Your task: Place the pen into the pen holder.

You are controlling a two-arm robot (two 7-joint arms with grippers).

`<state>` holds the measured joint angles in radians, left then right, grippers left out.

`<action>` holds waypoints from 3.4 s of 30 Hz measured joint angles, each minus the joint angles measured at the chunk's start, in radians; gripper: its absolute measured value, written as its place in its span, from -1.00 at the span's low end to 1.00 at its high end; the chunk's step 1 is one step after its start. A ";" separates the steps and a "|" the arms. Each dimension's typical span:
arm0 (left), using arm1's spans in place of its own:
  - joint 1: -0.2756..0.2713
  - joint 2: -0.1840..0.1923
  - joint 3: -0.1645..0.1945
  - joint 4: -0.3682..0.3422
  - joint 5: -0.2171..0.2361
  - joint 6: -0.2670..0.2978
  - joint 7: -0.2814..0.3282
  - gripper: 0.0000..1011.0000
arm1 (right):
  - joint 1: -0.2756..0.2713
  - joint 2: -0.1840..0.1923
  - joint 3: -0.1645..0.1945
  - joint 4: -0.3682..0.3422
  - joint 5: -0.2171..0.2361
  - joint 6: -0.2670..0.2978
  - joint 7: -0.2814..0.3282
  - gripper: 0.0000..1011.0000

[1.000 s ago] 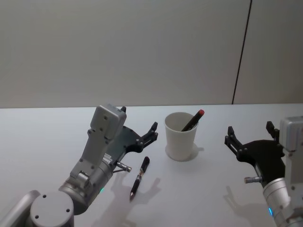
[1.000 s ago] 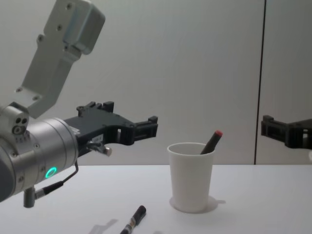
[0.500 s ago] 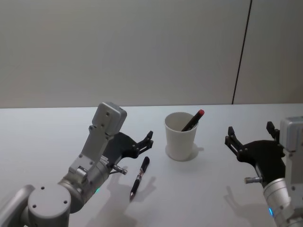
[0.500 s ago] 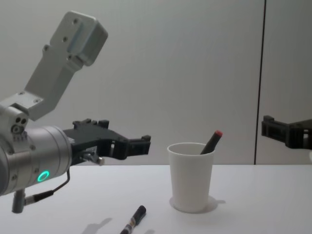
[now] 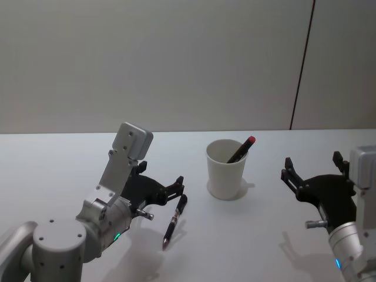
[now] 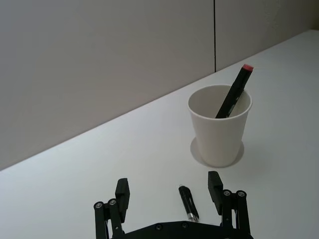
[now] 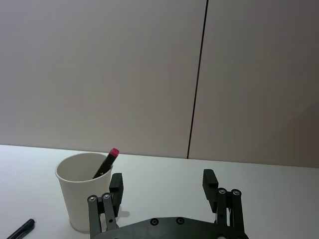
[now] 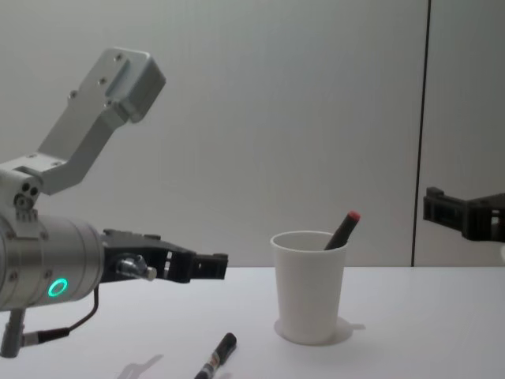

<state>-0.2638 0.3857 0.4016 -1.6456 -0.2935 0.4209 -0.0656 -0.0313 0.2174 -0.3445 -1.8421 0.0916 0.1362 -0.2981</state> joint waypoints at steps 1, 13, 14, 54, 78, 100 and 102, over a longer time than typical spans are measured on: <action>-0.001 -0.002 -0.003 -0.003 -0.011 0.025 0.007 0.99 | 0.000 0.000 0.000 0.000 0.000 0.000 0.000 0.98; -0.011 -0.021 -0.015 -0.023 -0.064 0.163 0.054 0.99 | 0.000 0.000 0.000 0.000 0.000 0.000 0.000 0.98; -0.012 -0.024 -0.016 -0.024 -0.067 0.174 0.058 0.99 | 0.000 0.000 0.000 0.000 0.000 0.000 0.000 0.98; -0.084 -0.143 0.011 0.032 -0.033 0.549 0.124 0.99 | 0.000 0.000 0.000 0.000 0.000 0.000 0.000 0.98; -0.095 -0.185 0.018 0.104 0.017 0.591 0.104 0.99 | 0.000 0.000 0.000 0.000 0.000 0.000 0.000 0.98; -0.090 -0.197 -0.013 0.133 -0.016 0.535 0.080 0.99 | 0.000 0.000 0.000 0.000 0.000 0.000 0.000 0.98; -0.090 -0.198 -0.015 0.134 -0.017 0.532 0.078 0.99 | 0.000 0.000 0.000 0.000 0.000 0.000 0.000 0.98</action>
<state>-0.3539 0.1875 0.3863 -1.5112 -0.3108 0.9533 0.0124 -0.0313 0.2173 -0.3445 -1.8421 0.0916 0.1361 -0.2980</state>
